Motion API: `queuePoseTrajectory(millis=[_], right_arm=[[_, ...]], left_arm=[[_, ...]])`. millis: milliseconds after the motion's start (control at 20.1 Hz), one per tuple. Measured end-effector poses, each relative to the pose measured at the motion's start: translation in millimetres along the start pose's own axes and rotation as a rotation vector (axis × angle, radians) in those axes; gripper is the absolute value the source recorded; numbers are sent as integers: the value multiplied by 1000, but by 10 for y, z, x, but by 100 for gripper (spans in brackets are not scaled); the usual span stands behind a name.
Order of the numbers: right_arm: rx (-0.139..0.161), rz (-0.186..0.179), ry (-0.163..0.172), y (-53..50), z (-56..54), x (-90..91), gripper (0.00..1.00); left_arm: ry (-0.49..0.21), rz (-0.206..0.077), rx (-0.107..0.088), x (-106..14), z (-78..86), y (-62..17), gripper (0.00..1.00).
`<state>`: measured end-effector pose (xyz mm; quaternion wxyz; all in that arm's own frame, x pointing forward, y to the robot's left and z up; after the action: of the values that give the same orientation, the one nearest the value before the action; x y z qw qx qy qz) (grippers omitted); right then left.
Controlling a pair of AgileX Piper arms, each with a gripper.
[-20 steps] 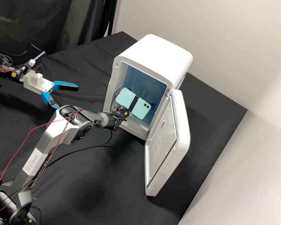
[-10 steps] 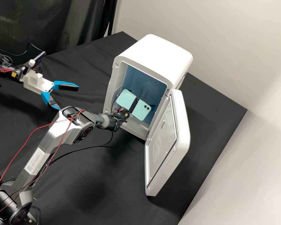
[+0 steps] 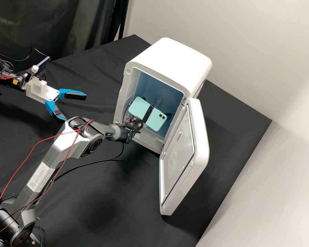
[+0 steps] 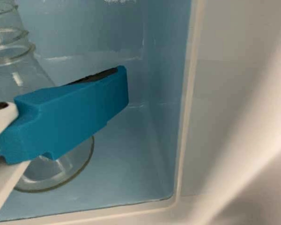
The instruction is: Take the flask out of the incubator
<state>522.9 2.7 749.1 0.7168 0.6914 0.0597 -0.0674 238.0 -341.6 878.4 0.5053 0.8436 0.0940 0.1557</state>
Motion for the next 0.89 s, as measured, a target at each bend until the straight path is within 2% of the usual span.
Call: queuePoseTrajectory(millis=[199, 894], right_arm=[[1, -2, 0, -45, 41, 14, 0], [1, -4, -2, -58, 54, 17, 0]], left_arm=[[0, 0, 0, 0, 0, 0, 100], [0, 0, 1, 0, 0, 0, 100]])
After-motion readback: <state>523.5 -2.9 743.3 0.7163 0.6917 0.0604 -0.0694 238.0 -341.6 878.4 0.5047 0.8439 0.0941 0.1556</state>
